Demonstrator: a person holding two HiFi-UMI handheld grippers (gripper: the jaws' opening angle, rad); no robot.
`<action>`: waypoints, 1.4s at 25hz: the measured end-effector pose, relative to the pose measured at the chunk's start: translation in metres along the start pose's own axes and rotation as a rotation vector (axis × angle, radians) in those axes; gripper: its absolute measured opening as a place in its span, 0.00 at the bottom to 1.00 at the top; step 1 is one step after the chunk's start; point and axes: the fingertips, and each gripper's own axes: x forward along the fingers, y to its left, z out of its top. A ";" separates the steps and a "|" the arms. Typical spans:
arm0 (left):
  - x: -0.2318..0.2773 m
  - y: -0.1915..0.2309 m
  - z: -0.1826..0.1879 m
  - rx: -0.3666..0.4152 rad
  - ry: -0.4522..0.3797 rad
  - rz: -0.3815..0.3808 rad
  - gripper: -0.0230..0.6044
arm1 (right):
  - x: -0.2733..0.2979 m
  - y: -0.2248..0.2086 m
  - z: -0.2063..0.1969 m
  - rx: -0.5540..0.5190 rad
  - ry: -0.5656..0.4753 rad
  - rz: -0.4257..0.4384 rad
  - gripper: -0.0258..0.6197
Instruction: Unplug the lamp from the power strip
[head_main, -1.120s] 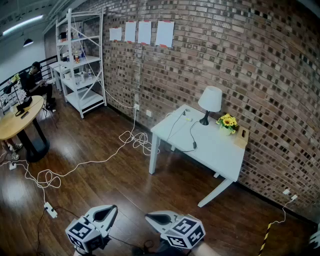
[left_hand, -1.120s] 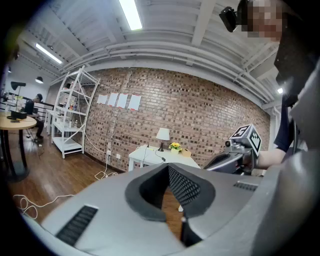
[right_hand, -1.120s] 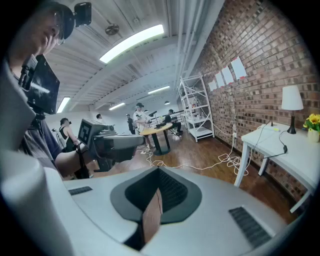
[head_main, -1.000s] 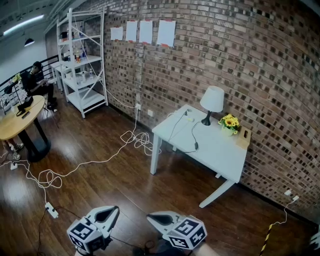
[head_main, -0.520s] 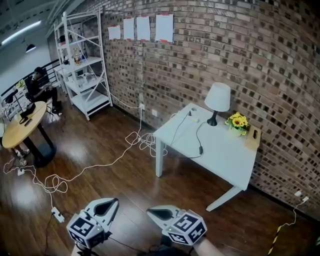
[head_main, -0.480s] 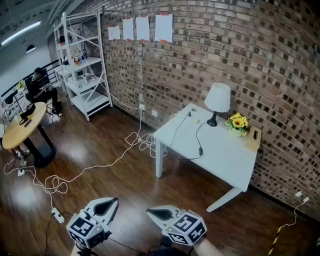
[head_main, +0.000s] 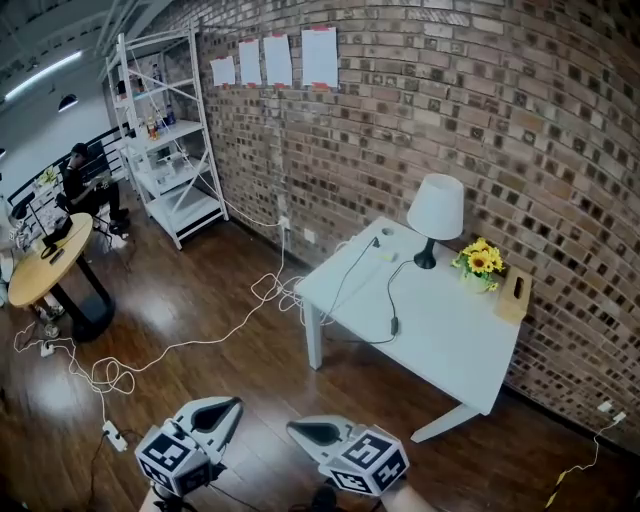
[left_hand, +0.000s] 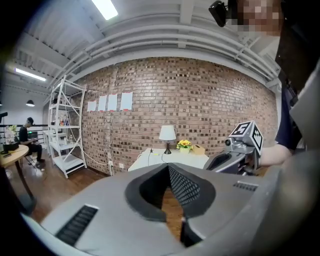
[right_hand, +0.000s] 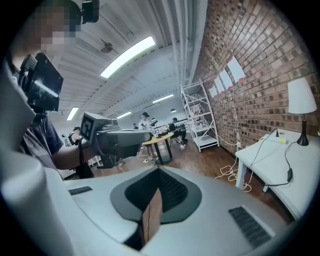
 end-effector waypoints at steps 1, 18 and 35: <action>0.006 0.000 0.001 0.006 0.006 0.002 0.06 | -0.001 -0.005 0.002 0.001 -0.005 0.006 0.04; 0.042 0.028 0.003 0.036 -0.009 0.015 0.06 | 0.022 -0.036 0.031 -0.020 -0.023 0.068 0.04; 0.098 0.155 0.021 -0.007 -0.065 -0.208 0.06 | 0.128 -0.100 0.065 0.015 0.033 -0.143 0.04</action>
